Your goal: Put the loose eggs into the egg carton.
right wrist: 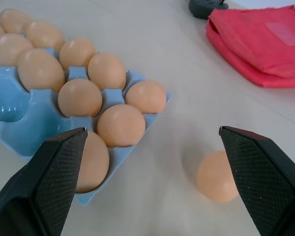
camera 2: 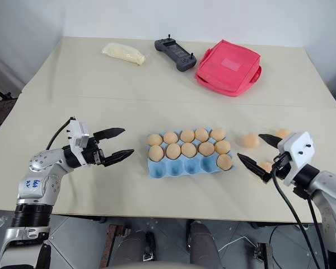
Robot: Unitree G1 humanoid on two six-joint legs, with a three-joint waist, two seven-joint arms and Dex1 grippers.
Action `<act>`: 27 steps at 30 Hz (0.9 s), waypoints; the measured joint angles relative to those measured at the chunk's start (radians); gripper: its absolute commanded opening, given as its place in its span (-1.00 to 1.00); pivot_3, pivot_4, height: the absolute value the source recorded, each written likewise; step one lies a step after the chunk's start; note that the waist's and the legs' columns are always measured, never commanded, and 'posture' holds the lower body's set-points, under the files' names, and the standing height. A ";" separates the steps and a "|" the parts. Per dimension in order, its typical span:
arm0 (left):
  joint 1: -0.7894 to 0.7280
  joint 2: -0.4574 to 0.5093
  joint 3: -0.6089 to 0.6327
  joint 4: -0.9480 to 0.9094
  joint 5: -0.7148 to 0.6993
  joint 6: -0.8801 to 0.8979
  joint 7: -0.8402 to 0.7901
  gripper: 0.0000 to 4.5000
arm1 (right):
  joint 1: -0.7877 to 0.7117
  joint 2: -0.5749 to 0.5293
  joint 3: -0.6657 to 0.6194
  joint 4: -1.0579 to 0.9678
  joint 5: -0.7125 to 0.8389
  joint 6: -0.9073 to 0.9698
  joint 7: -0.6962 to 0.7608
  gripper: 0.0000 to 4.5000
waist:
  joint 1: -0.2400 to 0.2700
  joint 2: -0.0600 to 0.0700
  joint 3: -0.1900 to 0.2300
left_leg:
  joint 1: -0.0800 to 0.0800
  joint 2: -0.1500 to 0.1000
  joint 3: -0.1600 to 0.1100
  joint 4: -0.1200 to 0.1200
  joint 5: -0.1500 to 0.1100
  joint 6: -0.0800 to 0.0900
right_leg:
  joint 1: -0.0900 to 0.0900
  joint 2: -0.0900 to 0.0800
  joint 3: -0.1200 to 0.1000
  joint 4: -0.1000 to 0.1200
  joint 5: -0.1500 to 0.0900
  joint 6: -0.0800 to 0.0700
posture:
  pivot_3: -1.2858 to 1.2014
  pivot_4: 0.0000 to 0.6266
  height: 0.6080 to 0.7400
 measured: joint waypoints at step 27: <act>-0.141 -0.095 -0.089 0.054 0.008 -0.008 0.006 0.98 | 0.374 0.040 -0.300 -0.277 0.132 0.134 -0.050 1.00 | 0.036 0.001 0.001 | -0.002 0.000 -0.001 0.003 -0.001 0.001 | 0.001 0.001 -0.001 -0.002 0.000 0.000 | 0.03 -0.52 1.00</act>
